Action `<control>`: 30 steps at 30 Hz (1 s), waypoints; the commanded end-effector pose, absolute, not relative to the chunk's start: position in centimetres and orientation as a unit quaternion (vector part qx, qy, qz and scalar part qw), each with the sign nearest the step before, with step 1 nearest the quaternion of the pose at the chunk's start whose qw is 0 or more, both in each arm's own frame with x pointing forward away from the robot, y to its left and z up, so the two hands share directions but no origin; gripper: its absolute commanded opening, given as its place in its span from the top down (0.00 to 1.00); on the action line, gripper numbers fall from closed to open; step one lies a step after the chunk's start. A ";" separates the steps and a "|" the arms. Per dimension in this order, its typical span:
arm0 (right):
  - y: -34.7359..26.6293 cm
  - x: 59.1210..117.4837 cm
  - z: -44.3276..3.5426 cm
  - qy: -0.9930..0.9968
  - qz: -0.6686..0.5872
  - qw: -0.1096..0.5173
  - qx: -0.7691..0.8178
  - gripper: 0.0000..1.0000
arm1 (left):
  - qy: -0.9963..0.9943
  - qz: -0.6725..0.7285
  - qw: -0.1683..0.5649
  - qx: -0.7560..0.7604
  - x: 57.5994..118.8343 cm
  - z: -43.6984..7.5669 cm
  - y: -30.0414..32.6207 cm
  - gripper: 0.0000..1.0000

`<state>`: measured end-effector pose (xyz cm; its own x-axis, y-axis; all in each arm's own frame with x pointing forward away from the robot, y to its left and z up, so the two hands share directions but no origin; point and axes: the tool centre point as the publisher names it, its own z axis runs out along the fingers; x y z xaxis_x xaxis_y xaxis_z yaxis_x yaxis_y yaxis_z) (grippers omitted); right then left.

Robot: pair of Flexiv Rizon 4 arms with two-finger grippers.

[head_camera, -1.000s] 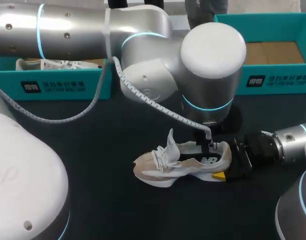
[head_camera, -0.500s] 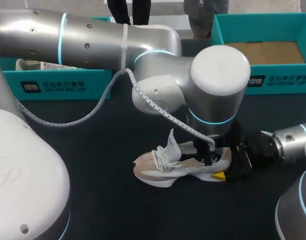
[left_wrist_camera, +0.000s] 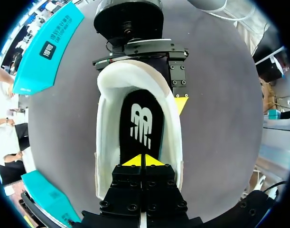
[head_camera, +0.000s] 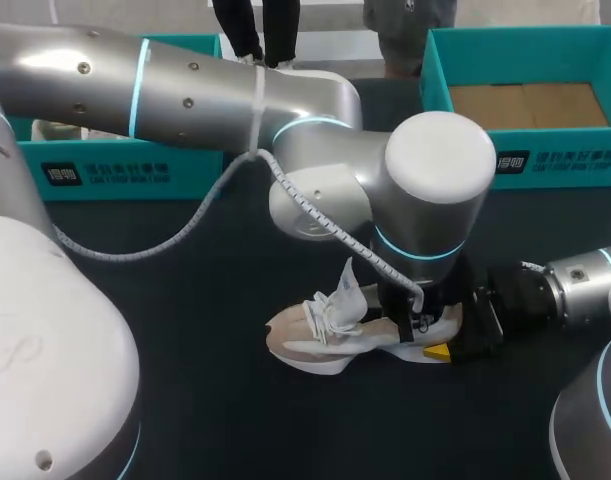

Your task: Take the shoe out of the shoebox, open the shoe tongue, remove and reinsert the insole, then place the shoe into the shoebox

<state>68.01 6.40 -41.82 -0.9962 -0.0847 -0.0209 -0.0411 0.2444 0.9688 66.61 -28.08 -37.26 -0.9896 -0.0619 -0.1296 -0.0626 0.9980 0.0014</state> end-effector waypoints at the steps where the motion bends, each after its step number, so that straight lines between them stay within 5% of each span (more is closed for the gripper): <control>1: 6.7 67.9 -42.2 -0.790 -0.612 0.017 0.039 1.00 | 0.998 0.016 0.057 -0.033 66.2 -37.8 -28.6 1.00; 17: 6.7 67.9 -42.2 -0.790 -0.612 0.017 0.039 1.00 | 0.993 0.030 0.103 -0.044 63.7 -39.2 -27.4 1.00; 19: 6.7 67.9 -42.2 -0.790 -0.612 0.017 0.039 1.00 | 0.992 0.030 0.116 -0.051 63.6 -39.2 -27.1 0.76; 22: 6.7 67.9 -42.2 -0.790 -0.612 0.017 0.039 1.00 | 0.990 0.023 0.124 -0.060 63.5 -39.3 -26.8 0.85; 30: 6.7 67.9 -42.2 -0.790 -0.612 0.017 0.039 1.00 | 0.990 0.019 0.125 -0.061 63.7 -39.7 -26.5 0.76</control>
